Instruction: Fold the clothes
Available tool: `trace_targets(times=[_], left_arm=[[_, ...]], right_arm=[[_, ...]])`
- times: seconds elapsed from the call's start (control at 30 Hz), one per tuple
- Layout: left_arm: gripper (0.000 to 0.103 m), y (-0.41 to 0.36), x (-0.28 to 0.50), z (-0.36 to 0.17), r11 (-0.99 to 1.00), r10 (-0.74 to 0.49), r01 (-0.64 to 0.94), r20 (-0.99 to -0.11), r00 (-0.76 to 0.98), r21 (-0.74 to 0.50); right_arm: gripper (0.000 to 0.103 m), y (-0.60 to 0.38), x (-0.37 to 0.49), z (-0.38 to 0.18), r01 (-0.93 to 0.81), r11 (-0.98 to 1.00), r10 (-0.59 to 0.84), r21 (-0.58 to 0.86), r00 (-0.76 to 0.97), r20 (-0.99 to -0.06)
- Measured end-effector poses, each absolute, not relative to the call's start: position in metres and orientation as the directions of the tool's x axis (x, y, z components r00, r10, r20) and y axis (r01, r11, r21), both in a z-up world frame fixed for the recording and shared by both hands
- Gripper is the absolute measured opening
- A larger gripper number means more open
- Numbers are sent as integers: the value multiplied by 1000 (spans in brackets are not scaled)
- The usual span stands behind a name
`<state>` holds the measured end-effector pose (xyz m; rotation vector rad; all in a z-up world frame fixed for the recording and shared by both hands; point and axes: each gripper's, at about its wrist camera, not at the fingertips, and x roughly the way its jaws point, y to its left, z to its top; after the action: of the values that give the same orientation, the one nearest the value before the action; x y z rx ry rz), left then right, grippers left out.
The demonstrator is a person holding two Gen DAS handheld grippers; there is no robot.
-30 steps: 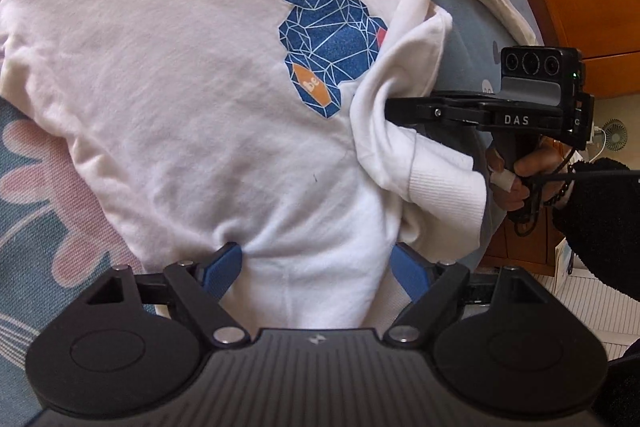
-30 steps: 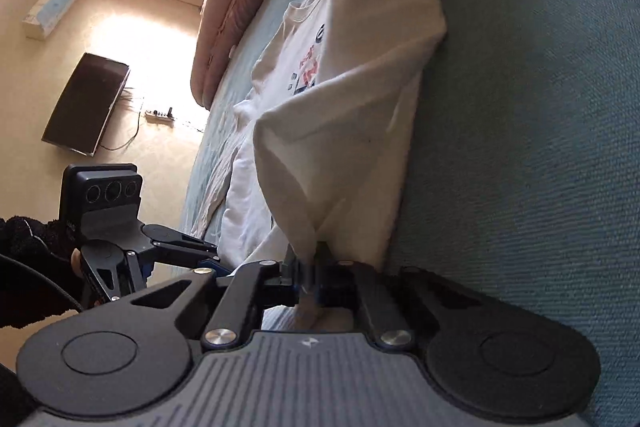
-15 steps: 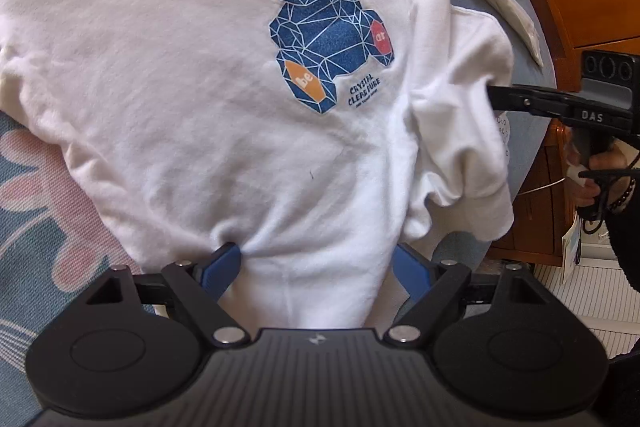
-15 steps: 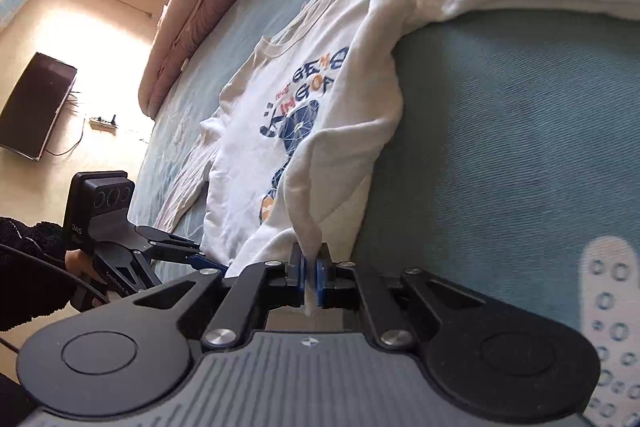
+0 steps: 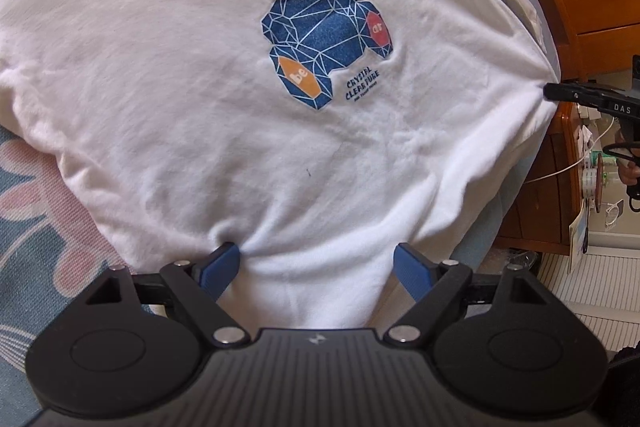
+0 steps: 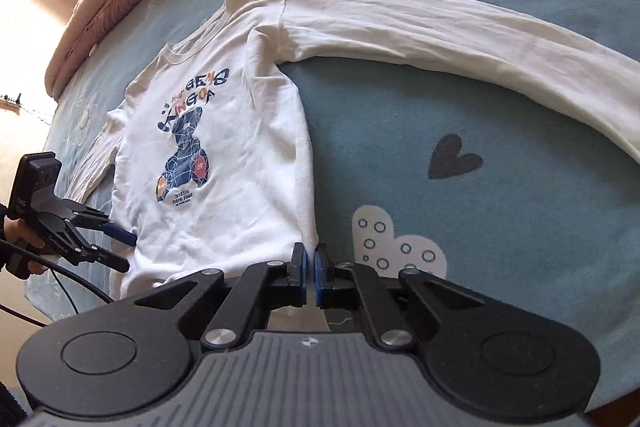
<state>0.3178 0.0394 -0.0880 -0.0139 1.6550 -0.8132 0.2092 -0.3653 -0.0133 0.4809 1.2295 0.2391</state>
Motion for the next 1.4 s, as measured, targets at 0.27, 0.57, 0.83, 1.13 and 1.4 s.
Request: trace_targets(times=[0.27,0.57,0.83,1.13,1.4], left_arm=[[84,39,313,-77,777,-384,428,-886,-259,-461],[84,63,288,-52,862,-381,334,-922,-71,-382],[83,98,242,-66,906,-421,-23,-905,62,-423],[84,112,177,-89,853,-436,-190,-865,250,-485],[85,138,171,-99,721,-534,-277,-764,363,-636]], right_arm=[[5,-363,187,-49,164,879,415,447,198,-888],[28,-387,180,-42,219,846,412,487,311,-856],[57,-373,176,-55,39,843,518,536,206,-830],[57,-362,207,-77,-116,814,578,569,78,-812],[61,-356,225,-87,-169,779,612,604,-10,-791]])
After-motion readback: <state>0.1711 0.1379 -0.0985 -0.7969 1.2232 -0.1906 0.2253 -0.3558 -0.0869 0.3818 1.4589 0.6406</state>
